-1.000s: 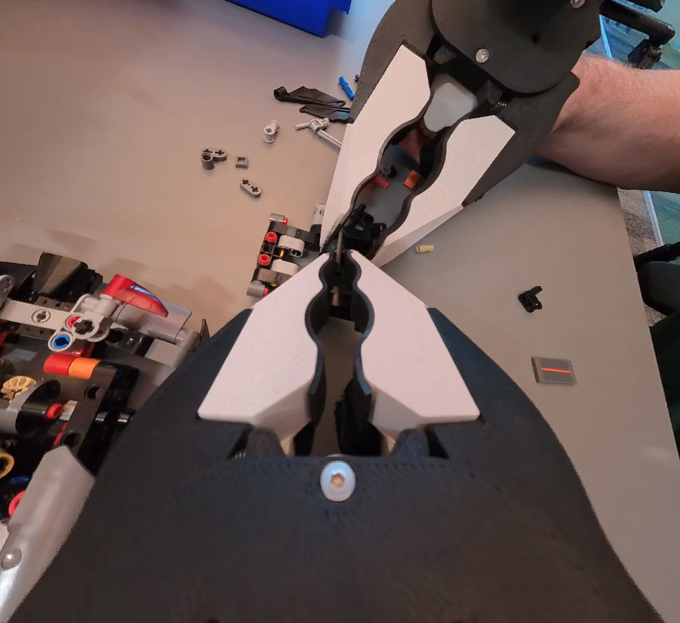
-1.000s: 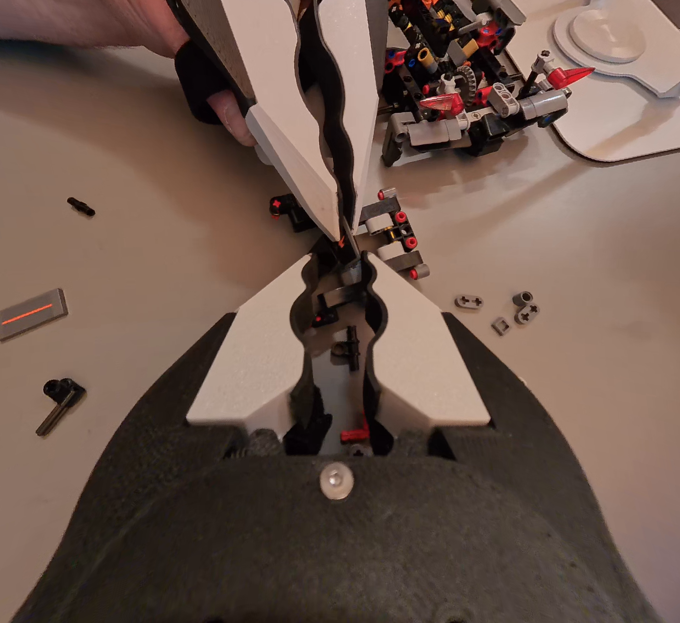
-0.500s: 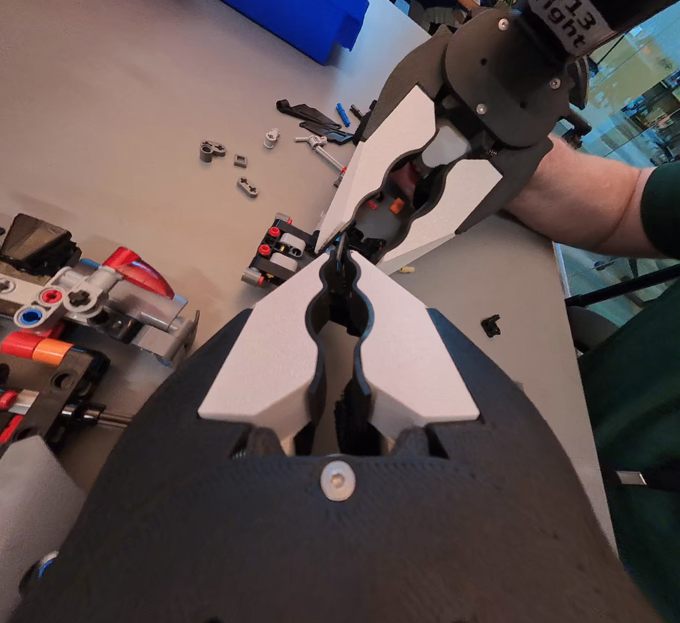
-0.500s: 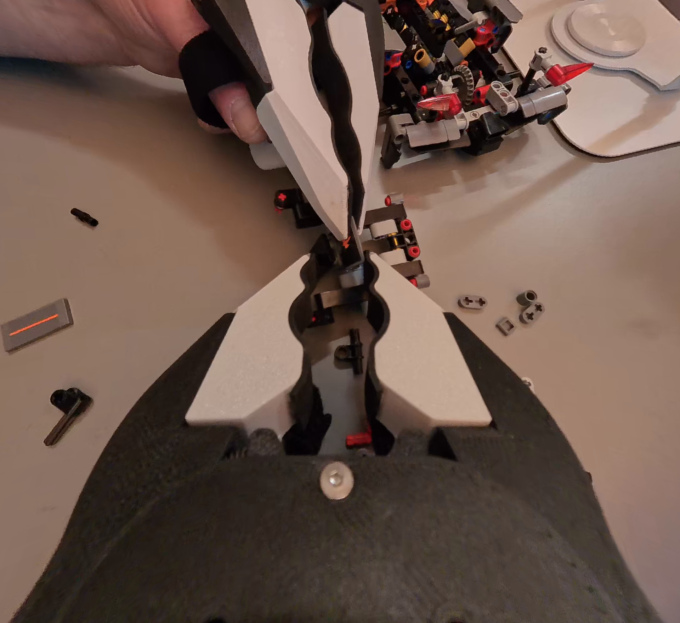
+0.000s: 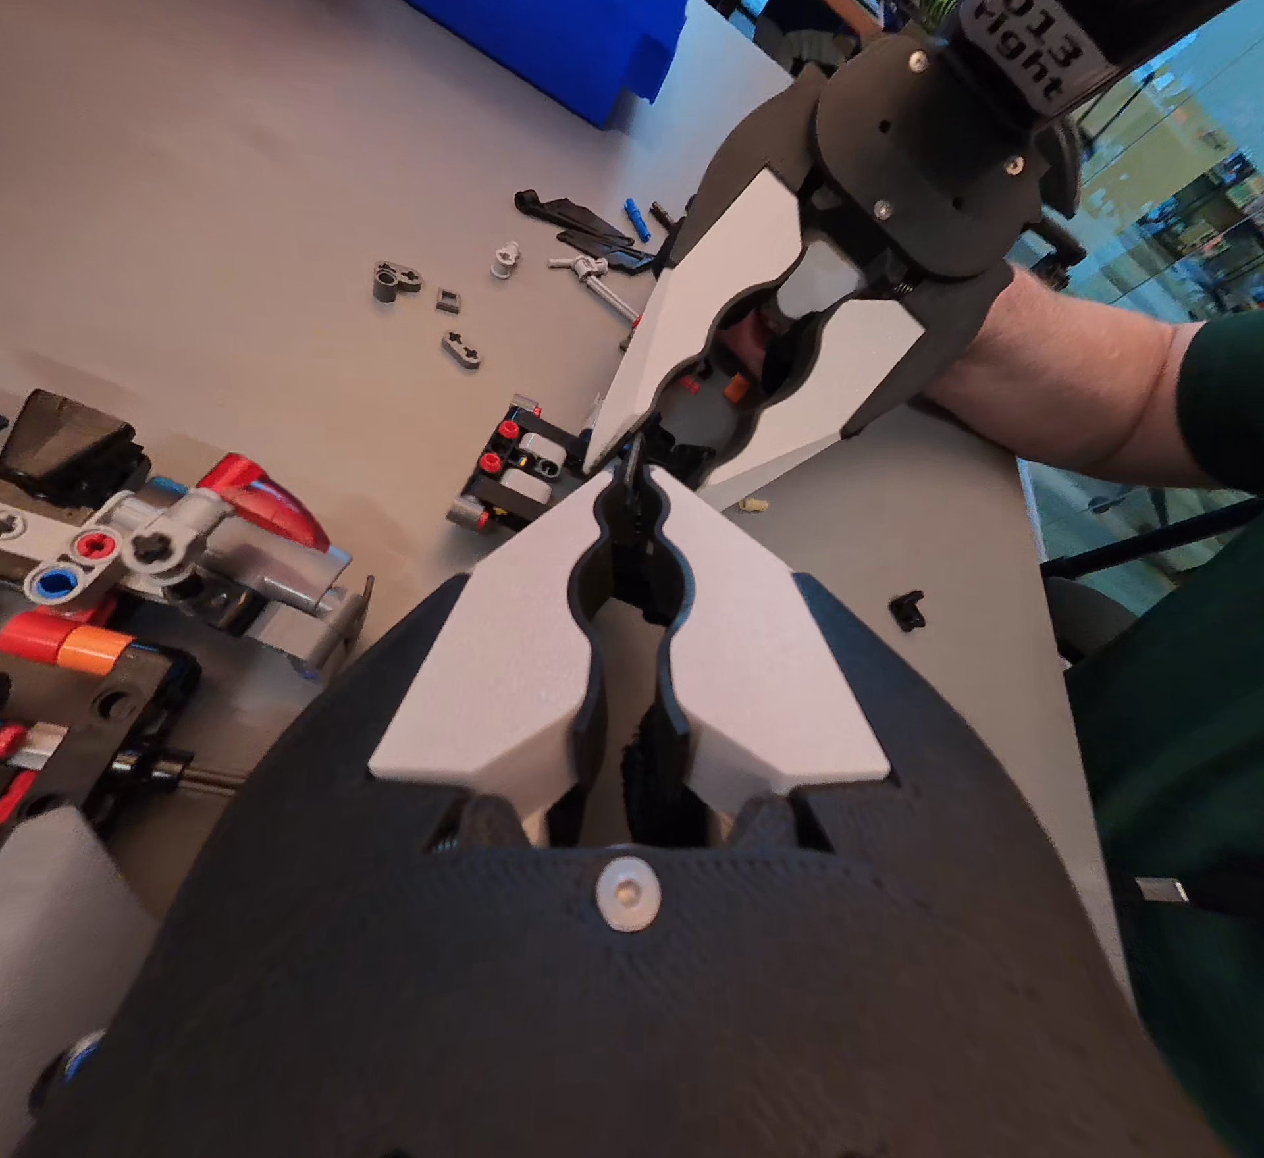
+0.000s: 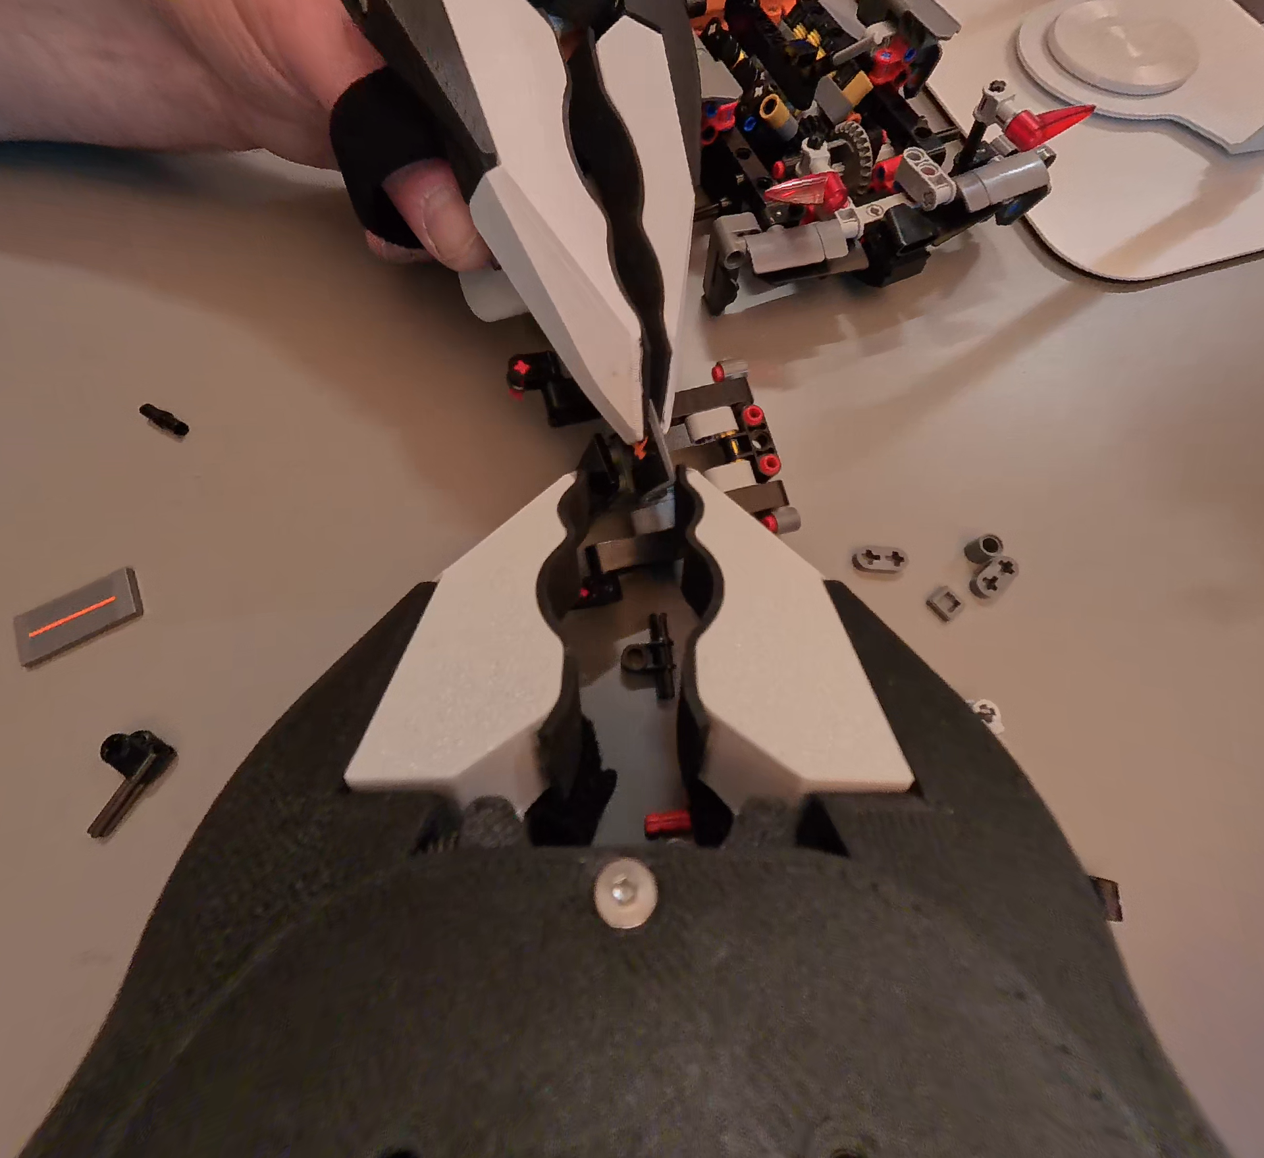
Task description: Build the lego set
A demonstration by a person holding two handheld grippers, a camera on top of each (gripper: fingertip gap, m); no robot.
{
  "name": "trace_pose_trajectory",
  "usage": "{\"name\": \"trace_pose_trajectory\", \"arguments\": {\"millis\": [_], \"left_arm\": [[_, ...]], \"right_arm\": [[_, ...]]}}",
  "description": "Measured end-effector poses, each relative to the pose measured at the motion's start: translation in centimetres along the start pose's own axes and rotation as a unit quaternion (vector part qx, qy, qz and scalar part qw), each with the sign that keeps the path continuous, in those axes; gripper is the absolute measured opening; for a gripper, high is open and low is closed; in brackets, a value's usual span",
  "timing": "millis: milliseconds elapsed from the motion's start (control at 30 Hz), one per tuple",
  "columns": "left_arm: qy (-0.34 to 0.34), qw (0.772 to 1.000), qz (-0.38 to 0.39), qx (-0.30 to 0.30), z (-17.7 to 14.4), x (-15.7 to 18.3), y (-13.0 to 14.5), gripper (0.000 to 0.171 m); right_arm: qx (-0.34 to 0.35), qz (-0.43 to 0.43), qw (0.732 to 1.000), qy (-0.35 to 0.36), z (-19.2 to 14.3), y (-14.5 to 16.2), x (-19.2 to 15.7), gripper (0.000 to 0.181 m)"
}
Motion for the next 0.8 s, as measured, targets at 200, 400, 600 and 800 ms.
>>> {"name": "trace_pose_trajectory", "arguments": {"millis": [200, 400, 600, 800], "left_arm": [[0.001, 1.000, -0.003, 0.001, 0.03, 0.00, 0.02, 0.000], [0.000, 1.000, -0.009, 0.006, 0.02, 0.03, 0.07, 0.000], [0.000, 1.000, -0.013, 0.011, -0.01, 0.13, 0.15, 0.000], [0.002, 1.000, -0.017, 0.015, 0.00, 0.20, 0.21, 0.000]], "right_arm": [[0.001, 0.001, 1.000, -0.001, 0.00, -0.02, 0.03, 0.021], [0.002, 0.002, 1.000, -0.002, 0.01, -0.03, 0.10, 0.020], [0.004, -0.001, 1.000, -0.003, 0.01, -0.03, 0.07, 0.019], [0.004, 0.003, 1.000, -0.004, -0.02, -0.04, 0.10, 0.019]]}}
Point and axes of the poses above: each gripper's, where its closed fingertips meet, z out along the fingers, y out of its underside, x = y × z across the jaws, the point moved 9 cm from there along -z, back along the fingers, and after that the axes turned 12 degrees about y, right-handed, at the moved point
